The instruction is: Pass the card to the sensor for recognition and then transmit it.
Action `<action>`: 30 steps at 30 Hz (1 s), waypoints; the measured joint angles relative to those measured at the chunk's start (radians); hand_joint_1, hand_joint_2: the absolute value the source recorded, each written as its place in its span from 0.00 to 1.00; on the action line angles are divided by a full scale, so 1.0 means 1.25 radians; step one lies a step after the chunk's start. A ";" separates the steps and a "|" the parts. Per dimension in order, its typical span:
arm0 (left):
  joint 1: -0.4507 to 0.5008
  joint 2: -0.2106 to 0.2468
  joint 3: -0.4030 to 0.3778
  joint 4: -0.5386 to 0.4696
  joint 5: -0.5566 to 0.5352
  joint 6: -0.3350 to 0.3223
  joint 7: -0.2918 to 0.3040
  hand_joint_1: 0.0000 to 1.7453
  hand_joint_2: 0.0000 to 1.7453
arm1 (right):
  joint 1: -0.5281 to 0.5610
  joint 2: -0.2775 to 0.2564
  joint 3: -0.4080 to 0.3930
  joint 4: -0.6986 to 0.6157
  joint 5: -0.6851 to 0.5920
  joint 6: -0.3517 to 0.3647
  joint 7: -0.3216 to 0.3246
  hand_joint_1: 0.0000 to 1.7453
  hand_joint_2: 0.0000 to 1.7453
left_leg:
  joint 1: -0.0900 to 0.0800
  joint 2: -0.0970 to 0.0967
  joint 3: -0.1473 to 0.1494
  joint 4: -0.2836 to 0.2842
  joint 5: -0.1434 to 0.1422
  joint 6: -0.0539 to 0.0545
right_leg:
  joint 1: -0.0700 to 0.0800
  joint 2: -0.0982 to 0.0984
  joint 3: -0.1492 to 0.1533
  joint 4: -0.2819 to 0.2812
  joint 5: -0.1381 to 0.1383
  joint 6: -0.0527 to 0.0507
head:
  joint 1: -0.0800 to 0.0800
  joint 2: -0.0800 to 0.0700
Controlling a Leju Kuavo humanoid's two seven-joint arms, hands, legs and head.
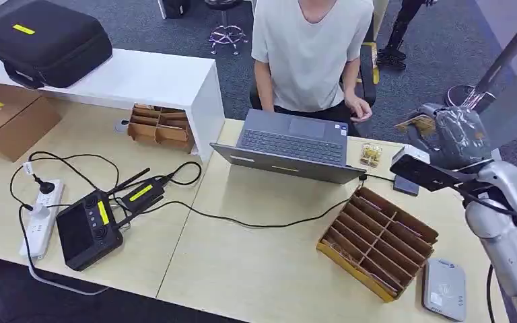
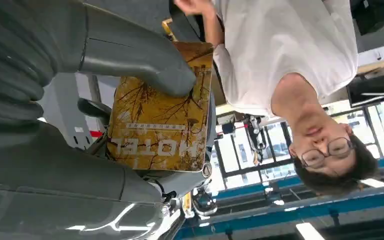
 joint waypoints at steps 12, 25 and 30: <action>0.001 0.000 0.027 0.006 0.051 -0.016 -0.002 0.00 1.00 | 0.326 -0.124 -0.121 -0.232 0.069 -0.163 -0.060 1.00 1.00 | 0.000 -0.002 -0.002 0.000 -0.001 0.000 | 0.000 -0.003 0.000 -0.001 -0.001 0.001 | 0.000 0.000; 0.002 0.000 0.037 0.008 0.060 -0.016 -0.006 0.00 1.00 | 0.517 -0.180 -0.250 -0.359 0.079 -0.161 -0.086 1.00 1.00 | 0.000 -0.004 -0.001 0.000 0.000 0.000 | 0.000 -0.005 0.001 -0.001 -0.001 0.001 | 0.000 0.000; 0.003 0.000 0.042 0.008 0.064 -0.015 -0.009 0.00 1.00 | 0.662 -0.188 -0.341 -0.419 0.080 -0.186 -0.108 1.00 1.00 | 0.000 -0.003 -0.002 0.000 -0.001 0.001 | 0.000 -0.004 0.000 -0.001 -0.002 0.001 | 0.000 0.000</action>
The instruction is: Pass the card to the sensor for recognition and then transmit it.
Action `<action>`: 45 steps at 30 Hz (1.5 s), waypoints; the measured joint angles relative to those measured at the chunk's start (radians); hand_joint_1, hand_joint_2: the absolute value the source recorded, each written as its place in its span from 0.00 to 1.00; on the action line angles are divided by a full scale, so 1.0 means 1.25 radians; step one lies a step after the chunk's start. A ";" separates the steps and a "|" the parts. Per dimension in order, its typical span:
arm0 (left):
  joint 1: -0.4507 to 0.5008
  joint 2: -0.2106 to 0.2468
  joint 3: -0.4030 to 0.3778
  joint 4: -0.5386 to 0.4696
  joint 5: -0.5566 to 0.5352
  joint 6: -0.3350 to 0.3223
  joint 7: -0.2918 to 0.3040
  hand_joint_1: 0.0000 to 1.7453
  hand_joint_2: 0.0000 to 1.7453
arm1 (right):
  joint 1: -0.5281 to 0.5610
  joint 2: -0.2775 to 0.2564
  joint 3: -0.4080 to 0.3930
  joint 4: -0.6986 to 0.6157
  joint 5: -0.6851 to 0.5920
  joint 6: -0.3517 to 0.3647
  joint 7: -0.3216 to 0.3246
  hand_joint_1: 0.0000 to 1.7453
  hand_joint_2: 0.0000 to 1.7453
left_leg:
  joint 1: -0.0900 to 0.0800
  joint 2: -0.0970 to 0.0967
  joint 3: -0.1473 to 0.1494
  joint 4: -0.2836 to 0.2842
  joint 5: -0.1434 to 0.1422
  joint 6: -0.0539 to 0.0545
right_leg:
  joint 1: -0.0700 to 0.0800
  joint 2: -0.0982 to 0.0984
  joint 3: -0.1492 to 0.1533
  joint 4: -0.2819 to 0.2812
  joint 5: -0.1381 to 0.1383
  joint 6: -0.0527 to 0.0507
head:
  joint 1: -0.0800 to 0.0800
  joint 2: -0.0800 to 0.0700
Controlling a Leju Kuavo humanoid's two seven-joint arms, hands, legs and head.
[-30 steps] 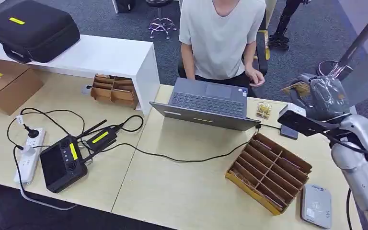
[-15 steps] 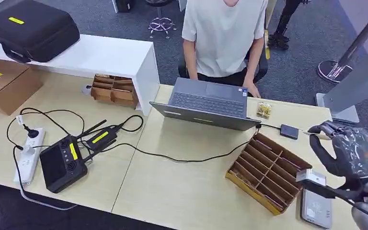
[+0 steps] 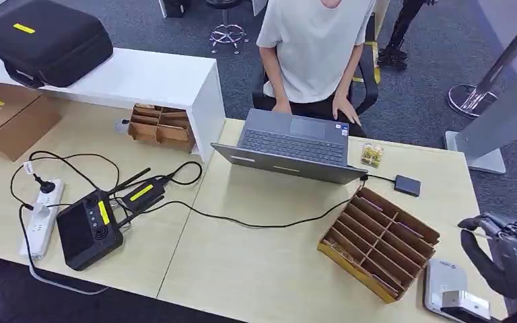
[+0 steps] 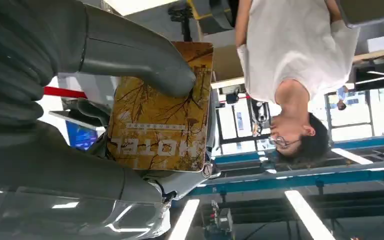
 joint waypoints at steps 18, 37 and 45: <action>0.000 0.000 0.004 0.000 0.002 0.002 0.002 0.00 1.00 | 0.147 0.042 -0.061 0.036 0.074 -0.045 0.041 1.00 1.00 | 0.000 0.001 0.001 0.000 0.000 0.000 | 0.000 0.001 0.000 0.000 0.000 0.000 | 0.000 0.000; 0.000 0.000 0.004 0.000 0.001 0.002 0.015 0.00 1.00 | 0.143 0.080 -0.052 0.160 0.059 -0.050 0.070 1.00 1.00 | 0.000 0.002 0.001 0.000 0.000 0.000 | 0.000 0.001 0.000 0.000 0.000 0.000 | 0.000 0.000; 0.000 0.000 0.004 0.000 -0.004 0.002 0.026 0.00 1.00 | 0.077 0.091 -0.062 0.306 0.054 -0.049 0.071 1.00 1.00 | 0.000 0.002 0.001 0.000 0.000 0.000 | 0.000 0.002 0.000 0.000 0.000 0.000 | 0.000 0.000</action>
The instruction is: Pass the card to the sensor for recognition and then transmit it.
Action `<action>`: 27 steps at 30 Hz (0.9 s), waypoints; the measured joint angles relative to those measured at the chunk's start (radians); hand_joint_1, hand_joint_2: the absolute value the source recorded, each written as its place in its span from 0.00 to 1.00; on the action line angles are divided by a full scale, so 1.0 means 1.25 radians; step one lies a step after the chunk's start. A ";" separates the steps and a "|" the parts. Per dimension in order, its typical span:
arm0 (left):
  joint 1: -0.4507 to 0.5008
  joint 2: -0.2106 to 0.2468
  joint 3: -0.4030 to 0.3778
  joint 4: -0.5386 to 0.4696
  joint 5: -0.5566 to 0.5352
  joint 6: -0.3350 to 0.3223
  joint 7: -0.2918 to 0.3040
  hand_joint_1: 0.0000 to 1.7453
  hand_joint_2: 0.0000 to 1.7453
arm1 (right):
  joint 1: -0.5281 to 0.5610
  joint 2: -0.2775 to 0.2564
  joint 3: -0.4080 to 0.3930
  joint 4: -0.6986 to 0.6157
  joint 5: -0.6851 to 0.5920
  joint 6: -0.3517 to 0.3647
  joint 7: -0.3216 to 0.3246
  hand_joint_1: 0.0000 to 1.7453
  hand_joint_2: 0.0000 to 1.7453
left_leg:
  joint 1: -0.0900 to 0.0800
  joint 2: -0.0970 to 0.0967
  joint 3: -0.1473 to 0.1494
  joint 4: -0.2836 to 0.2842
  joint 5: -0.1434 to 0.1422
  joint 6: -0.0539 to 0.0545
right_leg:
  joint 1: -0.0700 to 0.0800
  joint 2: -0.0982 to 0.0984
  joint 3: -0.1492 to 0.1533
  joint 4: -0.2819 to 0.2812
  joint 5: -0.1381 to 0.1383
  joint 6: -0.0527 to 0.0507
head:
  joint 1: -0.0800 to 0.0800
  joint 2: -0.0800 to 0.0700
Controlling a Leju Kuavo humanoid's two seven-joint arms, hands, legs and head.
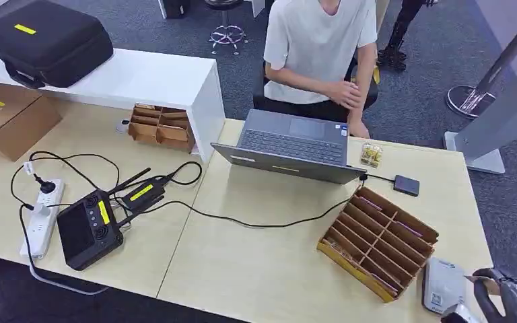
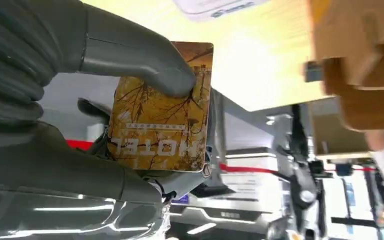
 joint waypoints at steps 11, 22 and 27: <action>0.000 0.000 0.000 0.000 -0.001 0.000 0.001 0.00 1.00 | -0.050 0.029 -0.014 0.131 0.007 0.009 -0.014 1.00 1.00 | 0.000 0.000 0.000 0.000 0.000 0.000 | 0.000 0.000 0.000 0.000 0.000 0.000 | 0.000 0.000; 0.000 0.000 0.000 0.000 -0.001 0.001 0.002 0.00 1.00 | -0.051 0.059 -0.015 0.184 0.014 0.013 -0.022 1.00 1.00 | 0.000 0.000 0.000 0.000 0.000 0.000 | 0.000 0.000 0.000 0.000 0.000 0.000 | 0.000 0.000; 0.000 0.000 0.000 0.000 -0.001 0.001 0.002 0.00 1.00 | -0.051 0.066 -0.015 0.195 0.015 0.013 -0.023 1.00 1.00 | 0.000 0.000 0.000 0.000 0.000 0.000 | 0.000 0.000 0.000 0.000 0.000 0.000 | 0.000 0.000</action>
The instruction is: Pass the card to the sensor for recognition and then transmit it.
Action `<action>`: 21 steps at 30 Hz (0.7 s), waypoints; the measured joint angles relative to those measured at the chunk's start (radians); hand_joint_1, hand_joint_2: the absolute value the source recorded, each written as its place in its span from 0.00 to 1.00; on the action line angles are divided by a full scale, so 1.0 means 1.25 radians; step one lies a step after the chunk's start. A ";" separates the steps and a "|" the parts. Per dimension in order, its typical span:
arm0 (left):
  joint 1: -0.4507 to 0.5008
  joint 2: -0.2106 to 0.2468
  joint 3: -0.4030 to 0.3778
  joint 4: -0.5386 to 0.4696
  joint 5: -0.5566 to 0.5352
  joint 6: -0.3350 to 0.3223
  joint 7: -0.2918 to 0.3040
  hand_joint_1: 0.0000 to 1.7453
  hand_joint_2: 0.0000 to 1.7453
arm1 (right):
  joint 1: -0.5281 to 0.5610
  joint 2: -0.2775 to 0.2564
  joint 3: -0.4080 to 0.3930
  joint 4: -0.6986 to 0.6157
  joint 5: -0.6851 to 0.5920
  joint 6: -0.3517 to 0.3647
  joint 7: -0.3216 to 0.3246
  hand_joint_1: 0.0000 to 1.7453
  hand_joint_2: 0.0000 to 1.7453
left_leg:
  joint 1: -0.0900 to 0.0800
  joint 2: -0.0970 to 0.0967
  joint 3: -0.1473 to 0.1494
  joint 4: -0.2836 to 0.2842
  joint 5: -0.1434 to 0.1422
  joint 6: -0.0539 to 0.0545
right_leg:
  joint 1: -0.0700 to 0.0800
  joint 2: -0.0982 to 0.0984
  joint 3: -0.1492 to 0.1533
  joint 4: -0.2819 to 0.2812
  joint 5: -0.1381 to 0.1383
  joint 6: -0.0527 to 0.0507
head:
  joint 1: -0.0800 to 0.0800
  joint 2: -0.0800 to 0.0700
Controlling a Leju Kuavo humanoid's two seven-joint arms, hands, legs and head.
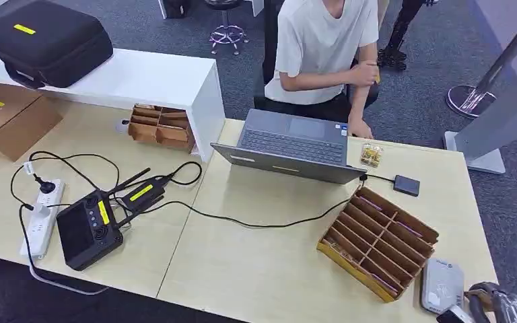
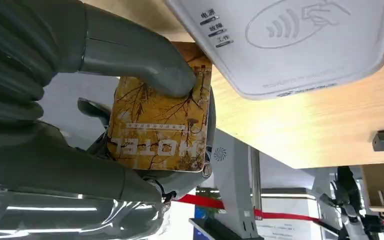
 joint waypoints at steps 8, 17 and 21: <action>0.000 0.000 0.000 0.000 0.000 0.000 0.000 0.00 1.00 | -0.003 0.003 0.000 0.009 0.001 0.000 -0.002 1.00 1.00 | 0.000 0.000 0.000 0.000 0.000 0.000 | 0.000 0.000 0.000 0.000 0.000 0.000 | 0.000 0.000; 0.000 0.000 0.000 0.000 0.000 0.000 0.002 0.00 1.00 | -0.013 0.009 0.000 0.016 0.002 -0.001 -0.007 1.00 1.00 | 0.000 0.000 0.000 0.000 0.000 0.000 | 0.000 0.000 0.001 0.000 0.000 0.000 | 0.000 0.000; 0.000 0.000 0.000 0.000 0.000 0.000 0.003 0.00 1.00 | -0.017 0.013 0.000 0.016 0.002 -0.001 -0.007 1.00 1.00 | 0.000 0.000 0.000 0.000 0.000 0.000 | 0.000 0.000 0.001 0.000 0.000 0.000 | 0.000 0.000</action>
